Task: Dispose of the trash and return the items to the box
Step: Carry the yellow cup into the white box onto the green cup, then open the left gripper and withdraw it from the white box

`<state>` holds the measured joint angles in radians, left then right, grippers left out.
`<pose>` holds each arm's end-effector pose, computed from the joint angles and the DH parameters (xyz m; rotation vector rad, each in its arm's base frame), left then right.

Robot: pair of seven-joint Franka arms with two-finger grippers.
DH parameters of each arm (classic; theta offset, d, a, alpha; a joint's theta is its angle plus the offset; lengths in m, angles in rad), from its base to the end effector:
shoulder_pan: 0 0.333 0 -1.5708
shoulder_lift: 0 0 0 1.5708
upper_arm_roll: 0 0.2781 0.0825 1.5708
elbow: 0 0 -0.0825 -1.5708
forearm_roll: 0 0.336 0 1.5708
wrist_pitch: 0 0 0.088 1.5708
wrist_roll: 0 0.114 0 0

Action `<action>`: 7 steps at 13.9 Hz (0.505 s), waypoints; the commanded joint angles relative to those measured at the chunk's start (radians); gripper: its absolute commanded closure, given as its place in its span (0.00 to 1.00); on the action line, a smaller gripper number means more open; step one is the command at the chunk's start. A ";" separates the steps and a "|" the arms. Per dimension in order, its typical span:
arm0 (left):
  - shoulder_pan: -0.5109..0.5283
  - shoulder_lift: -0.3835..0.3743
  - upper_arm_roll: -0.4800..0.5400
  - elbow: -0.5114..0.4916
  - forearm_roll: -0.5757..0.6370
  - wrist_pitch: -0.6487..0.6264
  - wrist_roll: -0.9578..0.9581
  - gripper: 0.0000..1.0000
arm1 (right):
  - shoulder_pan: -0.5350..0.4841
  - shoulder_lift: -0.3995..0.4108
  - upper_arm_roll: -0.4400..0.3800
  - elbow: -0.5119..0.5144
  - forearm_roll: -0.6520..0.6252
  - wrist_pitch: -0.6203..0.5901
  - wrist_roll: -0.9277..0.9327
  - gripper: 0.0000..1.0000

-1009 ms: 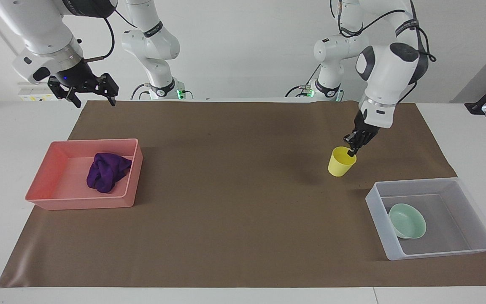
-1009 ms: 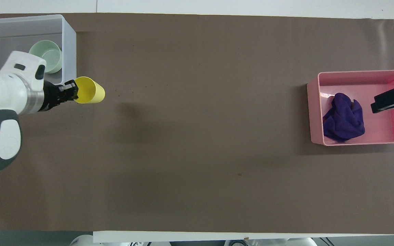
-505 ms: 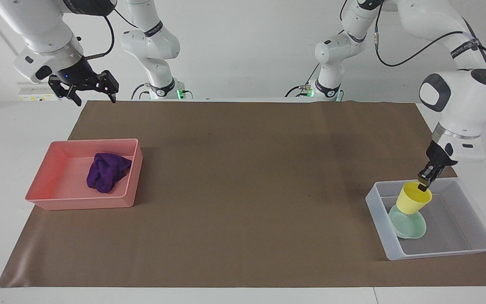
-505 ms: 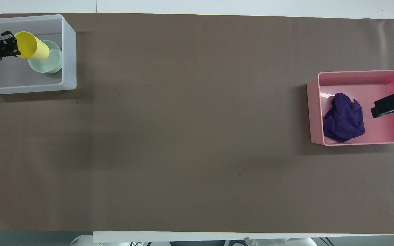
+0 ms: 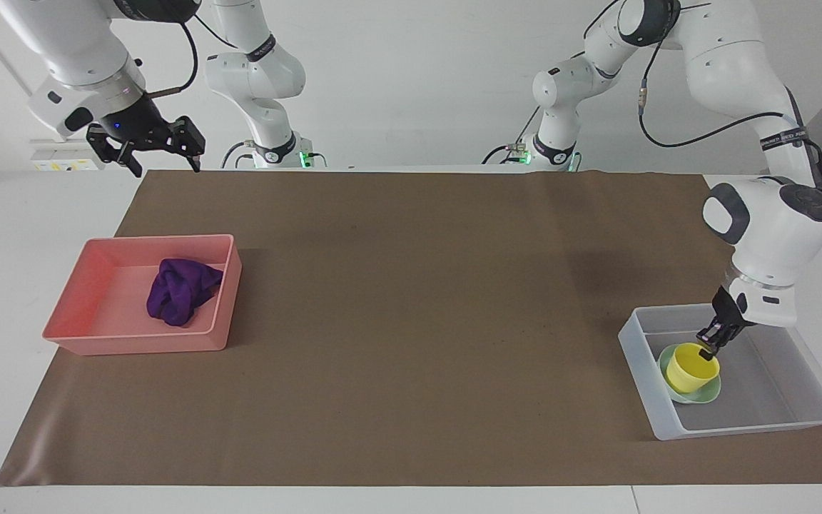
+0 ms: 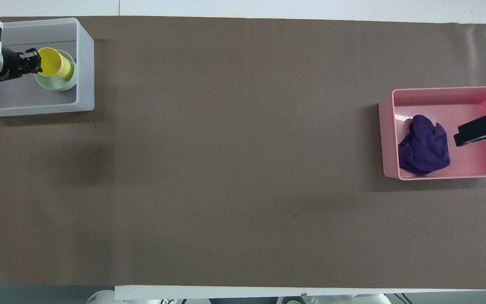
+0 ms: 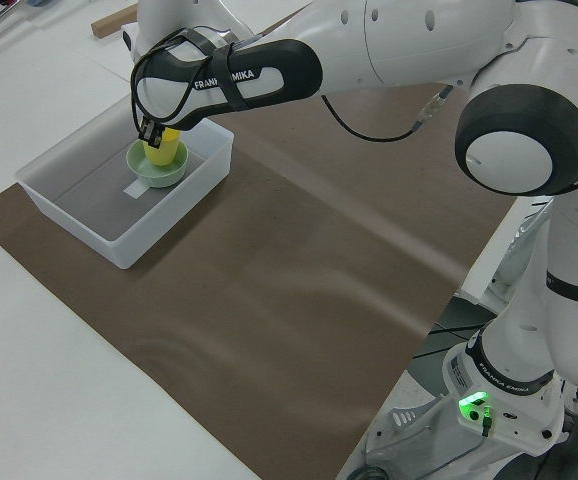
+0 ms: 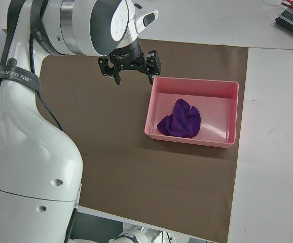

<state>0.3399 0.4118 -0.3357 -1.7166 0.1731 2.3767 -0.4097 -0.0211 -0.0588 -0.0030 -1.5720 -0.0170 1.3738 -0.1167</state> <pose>0.6279 0.0268 0.3707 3.0195 0.5332 0.4173 0.4678 -0.0135 0.5921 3.1239 0.1414 -0.2196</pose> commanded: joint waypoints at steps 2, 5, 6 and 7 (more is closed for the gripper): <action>0.011 -0.027 -0.005 -0.006 0.020 -0.007 0.022 0.00 | 0.088 -0.022 -0.066 -0.032 0.019 0.028 0.049 0.00; 0.001 -0.129 -0.008 -0.018 0.022 -0.161 0.051 0.00 | 0.145 -0.023 -0.130 -0.034 0.017 0.030 0.054 0.00; -0.012 -0.174 -0.008 -0.020 0.020 -0.253 0.089 0.00 | 0.148 -0.023 -0.135 -0.034 0.017 0.028 0.052 0.00; -0.024 -0.215 -0.009 -0.021 0.020 -0.336 0.126 0.00 | 0.145 -0.023 -0.135 -0.034 0.017 0.028 0.052 0.00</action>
<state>0.3403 0.3099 -0.3510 -1.7084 0.1752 2.1804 -0.3350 0.1108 -0.0588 -0.1152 -1.5746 -0.0138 1.3814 -0.0712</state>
